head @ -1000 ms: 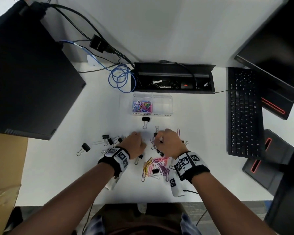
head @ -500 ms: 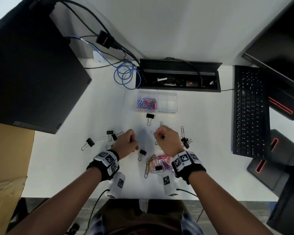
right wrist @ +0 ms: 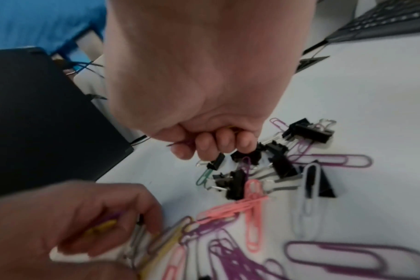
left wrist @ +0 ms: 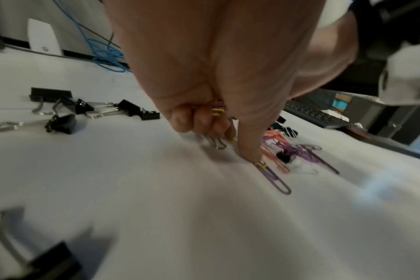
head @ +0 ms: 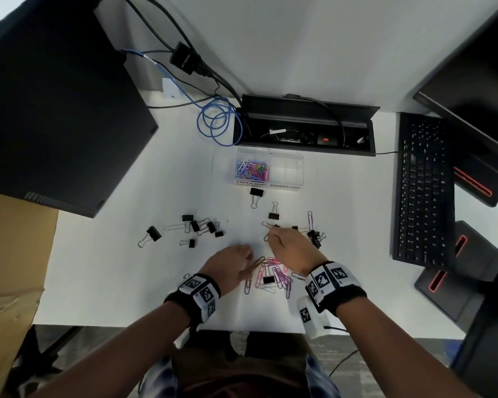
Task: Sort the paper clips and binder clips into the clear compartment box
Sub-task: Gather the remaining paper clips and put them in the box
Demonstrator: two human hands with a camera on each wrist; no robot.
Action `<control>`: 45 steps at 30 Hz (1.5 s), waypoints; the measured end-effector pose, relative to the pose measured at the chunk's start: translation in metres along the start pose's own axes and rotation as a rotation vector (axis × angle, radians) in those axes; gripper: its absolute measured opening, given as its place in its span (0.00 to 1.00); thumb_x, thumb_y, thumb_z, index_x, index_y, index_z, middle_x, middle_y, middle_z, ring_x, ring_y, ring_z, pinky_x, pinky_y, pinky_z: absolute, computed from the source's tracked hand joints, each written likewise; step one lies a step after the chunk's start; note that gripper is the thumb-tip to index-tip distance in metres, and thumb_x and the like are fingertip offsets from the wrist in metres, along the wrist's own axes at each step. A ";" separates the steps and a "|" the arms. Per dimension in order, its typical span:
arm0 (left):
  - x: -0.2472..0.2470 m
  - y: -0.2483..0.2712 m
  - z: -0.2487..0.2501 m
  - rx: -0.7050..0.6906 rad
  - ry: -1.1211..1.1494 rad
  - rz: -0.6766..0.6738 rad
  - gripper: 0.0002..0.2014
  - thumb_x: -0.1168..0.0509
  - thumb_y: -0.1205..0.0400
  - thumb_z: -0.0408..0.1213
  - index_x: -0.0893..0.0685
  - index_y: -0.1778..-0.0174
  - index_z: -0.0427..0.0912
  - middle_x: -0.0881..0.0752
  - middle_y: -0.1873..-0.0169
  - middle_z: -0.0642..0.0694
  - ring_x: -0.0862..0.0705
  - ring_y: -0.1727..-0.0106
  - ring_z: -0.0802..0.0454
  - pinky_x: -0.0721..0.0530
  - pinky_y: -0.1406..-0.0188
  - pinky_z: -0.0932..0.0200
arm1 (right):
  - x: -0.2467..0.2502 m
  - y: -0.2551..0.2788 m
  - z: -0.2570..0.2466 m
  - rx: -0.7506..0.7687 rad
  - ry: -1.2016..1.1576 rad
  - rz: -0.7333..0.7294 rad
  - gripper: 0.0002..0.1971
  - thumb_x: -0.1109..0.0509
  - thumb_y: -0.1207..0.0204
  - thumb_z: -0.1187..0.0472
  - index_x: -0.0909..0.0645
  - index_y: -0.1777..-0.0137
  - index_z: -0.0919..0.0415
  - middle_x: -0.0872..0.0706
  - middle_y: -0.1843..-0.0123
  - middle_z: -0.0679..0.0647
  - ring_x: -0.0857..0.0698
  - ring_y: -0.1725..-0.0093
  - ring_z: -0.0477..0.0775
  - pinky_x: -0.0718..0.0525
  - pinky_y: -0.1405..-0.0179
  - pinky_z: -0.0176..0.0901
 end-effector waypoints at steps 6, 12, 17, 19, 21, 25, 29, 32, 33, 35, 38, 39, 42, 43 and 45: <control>0.012 -0.007 -0.012 -0.032 -0.014 0.018 0.03 0.37 0.19 0.33 0.20 0.52 0.39 0.23 0.52 0.46 0.24 0.55 0.52 0.24 0.54 0.61 | -0.003 0.009 0.024 0.074 0.308 -0.108 0.17 0.24 0.35 0.43 0.22 0.52 0.49 0.17 0.55 0.47 0.19 0.55 0.49 0.20 0.55 0.45; 0.024 -0.008 -0.017 0.051 0.209 -0.025 0.01 0.38 0.22 0.32 0.25 0.59 0.40 0.21 0.64 0.48 0.23 0.65 0.52 0.22 0.63 0.56 | -0.006 0.001 0.018 0.192 0.389 -0.029 0.02 0.31 0.26 0.61 0.18 0.59 0.53 0.20 0.61 0.45 0.21 0.56 0.51 0.25 0.57 0.43; 0.034 -0.009 -0.030 0.217 0.435 0.061 0.06 0.34 0.24 0.38 0.25 0.62 0.40 0.13 0.65 0.42 0.18 0.66 0.53 0.22 0.69 0.64 | -0.010 -0.008 0.022 0.142 0.231 0.027 0.06 0.37 0.22 0.64 0.21 0.58 0.54 0.17 0.55 0.49 0.21 0.52 0.52 0.21 0.50 0.47; 0.036 -0.009 -0.035 0.248 0.488 0.118 0.05 0.34 0.26 0.38 0.23 0.61 0.42 0.12 0.64 0.44 0.18 0.67 0.54 0.22 0.69 0.64 | -0.010 -0.010 0.022 0.130 0.133 0.083 0.08 0.39 0.20 0.66 0.26 0.57 0.52 0.22 0.54 0.50 0.24 0.52 0.52 0.25 0.50 0.44; 0.038 -0.011 -0.036 0.264 0.547 0.146 0.01 0.35 0.24 0.36 0.21 0.61 0.43 0.12 0.67 0.46 0.18 0.69 0.56 0.21 0.69 0.63 | -0.007 -0.010 0.022 0.105 0.053 0.153 0.05 0.40 0.16 0.64 0.24 0.53 0.57 0.25 0.53 0.52 0.27 0.54 0.50 0.30 0.51 0.39; 0.040 -0.016 -0.030 0.332 0.810 0.167 0.13 0.46 0.18 0.28 0.16 0.60 0.37 0.14 0.70 0.46 0.19 0.75 0.60 0.22 0.71 0.64 | -0.004 -0.007 0.016 0.022 -0.216 0.154 0.06 0.44 0.13 0.63 0.27 0.51 0.60 0.20 0.59 0.53 0.25 0.62 0.47 0.27 0.62 0.28; 0.033 -0.016 -0.026 0.490 0.982 0.111 0.15 0.50 0.20 0.29 0.20 0.66 0.38 0.22 0.76 0.45 0.17 0.74 0.52 0.31 0.76 0.62 | -0.007 -0.008 0.017 -0.036 -0.348 0.127 0.07 0.46 0.12 0.60 0.29 0.49 0.58 0.20 0.65 0.50 0.23 0.64 0.46 0.24 0.57 0.35; 0.027 -0.023 -0.018 0.375 0.681 -0.009 0.08 0.43 0.21 0.33 0.22 0.64 0.38 0.25 0.76 0.47 0.17 0.67 0.45 0.26 0.68 0.55 | -0.004 -0.008 0.017 -0.037 -0.284 0.146 0.07 0.45 0.12 0.60 0.26 0.45 0.56 0.22 0.63 0.40 0.23 0.64 0.38 0.28 0.60 0.27; 0.026 -0.024 -0.013 0.309 0.490 -0.036 0.06 0.39 0.21 0.36 0.21 0.60 0.38 0.24 0.74 0.49 0.17 0.65 0.46 0.24 0.66 0.55 | -0.003 -0.007 0.016 -0.028 -0.235 0.146 0.08 0.45 0.12 0.59 0.24 0.44 0.56 0.22 0.62 0.38 0.24 0.64 0.36 0.28 0.61 0.25; 0.026 -0.023 -0.008 0.214 0.279 0.024 0.11 0.34 0.22 0.46 0.21 0.51 0.43 0.20 0.67 0.52 0.19 0.63 0.51 0.25 0.64 0.59 | -0.001 -0.002 0.014 0.003 -0.125 0.112 0.08 0.41 0.14 0.54 0.23 0.44 0.55 0.22 0.66 0.41 0.23 0.67 0.40 0.28 0.64 0.32; 0.019 -0.024 -0.001 0.070 0.004 0.044 0.12 0.35 0.20 0.48 0.23 0.45 0.46 0.19 0.52 0.49 0.18 0.53 0.48 0.23 0.57 0.56 | -0.007 0.003 0.017 0.062 0.033 -0.004 0.08 0.29 0.22 0.52 0.22 0.46 0.50 0.17 0.56 0.44 0.20 0.59 0.45 0.21 0.58 0.40; 0.017 -0.025 0.000 0.036 -0.044 0.045 0.11 0.36 0.19 0.47 0.22 0.46 0.45 0.20 0.51 0.48 0.18 0.52 0.46 0.22 0.57 0.54 | -0.010 0.003 0.019 0.079 0.099 -0.036 0.10 0.27 0.25 0.53 0.22 0.46 0.49 0.16 0.51 0.46 0.20 0.53 0.47 0.20 0.53 0.43; 0.017 -0.028 0.005 0.001 -0.106 0.036 0.09 0.40 0.16 0.43 0.22 0.49 0.41 0.21 0.51 0.44 0.17 0.53 0.44 0.20 0.57 0.52 | -0.015 0.001 0.022 0.130 0.264 -0.002 0.09 0.26 0.26 0.56 0.20 0.47 0.52 0.16 0.50 0.50 0.20 0.52 0.51 0.24 0.56 0.43; 0.017 -0.028 0.005 -0.004 -0.120 0.031 0.10 0.41 0.15 0.44 0.22 0.49 0.40 0.22 0.50 0.44 0.18 0.53 0.44 0.20 0.56 0.52 | -0.017 0.000 0.021 0.139 0.289 0.021 0.08 0.26 0.25 0.56 0.19 0.48 0.53 0.16 0.51 0.50 0.20 0.53 0.52 0.26 0.58 0.42; 0.017 -0.028 0.004 0.024 -0.088 0.003 0.16 0.46 0.13 0.48 0.23 0.51 0.39 0.22 0.52 0.43 0.20 0.58 0.47 0.20 0.57 0.52 | -0.020 -0.003 0.021 0.134 0.314 0.036 0.07 0.29 0.23 0.55 0.19 0.48 0.55 0.16 0.51 0.52 0.19 0.52 0.54 0.25 0.57 0.42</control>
Point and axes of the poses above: each hand's wrist, its own y-axis away from the middle knuckle, its own x-axis out of the back of the hand, z = x × y, the point moved 6 cm from there along -y, towards the middle knuckle
